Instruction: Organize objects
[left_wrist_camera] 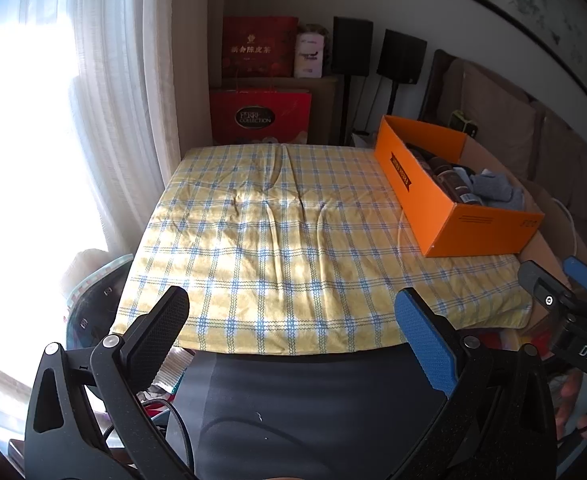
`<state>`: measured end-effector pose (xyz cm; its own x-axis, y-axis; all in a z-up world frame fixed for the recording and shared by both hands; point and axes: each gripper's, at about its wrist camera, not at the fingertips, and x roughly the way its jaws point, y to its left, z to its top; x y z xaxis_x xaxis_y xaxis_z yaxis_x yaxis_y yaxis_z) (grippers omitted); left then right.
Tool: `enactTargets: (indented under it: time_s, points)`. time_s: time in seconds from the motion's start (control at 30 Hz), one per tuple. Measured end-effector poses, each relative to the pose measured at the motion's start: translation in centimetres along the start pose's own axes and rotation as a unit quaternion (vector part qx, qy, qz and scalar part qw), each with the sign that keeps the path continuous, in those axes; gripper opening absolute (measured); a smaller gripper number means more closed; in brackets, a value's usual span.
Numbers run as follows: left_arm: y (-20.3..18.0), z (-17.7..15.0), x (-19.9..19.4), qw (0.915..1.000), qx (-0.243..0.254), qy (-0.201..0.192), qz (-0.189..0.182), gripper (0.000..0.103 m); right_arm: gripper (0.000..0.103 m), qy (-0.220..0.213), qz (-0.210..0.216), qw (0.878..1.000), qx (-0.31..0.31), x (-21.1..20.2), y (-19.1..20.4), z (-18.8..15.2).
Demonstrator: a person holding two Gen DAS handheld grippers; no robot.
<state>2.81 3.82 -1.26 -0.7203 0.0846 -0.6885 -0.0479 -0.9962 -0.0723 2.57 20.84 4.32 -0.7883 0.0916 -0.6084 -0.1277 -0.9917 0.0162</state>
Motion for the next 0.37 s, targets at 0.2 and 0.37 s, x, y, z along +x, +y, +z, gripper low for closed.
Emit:
enactTargets:
  time_s: [0.2, 0.37]
  points:
    - [0.01, 0.02, -0.01, 1.0, 0.001, 0.0, 0.001, 0.103, 0.102, 0.0, 0.0, 1.0, 0.0, -0.01, 0.0, 0.01]
    - [0.01, -0.1, -0.06, 0.9999, 0.004, -0.005, 0.012, 0.103, 0.102, 0.0, 0.001, 1.0, 0.0, 0.0, 0.11, -0.04]
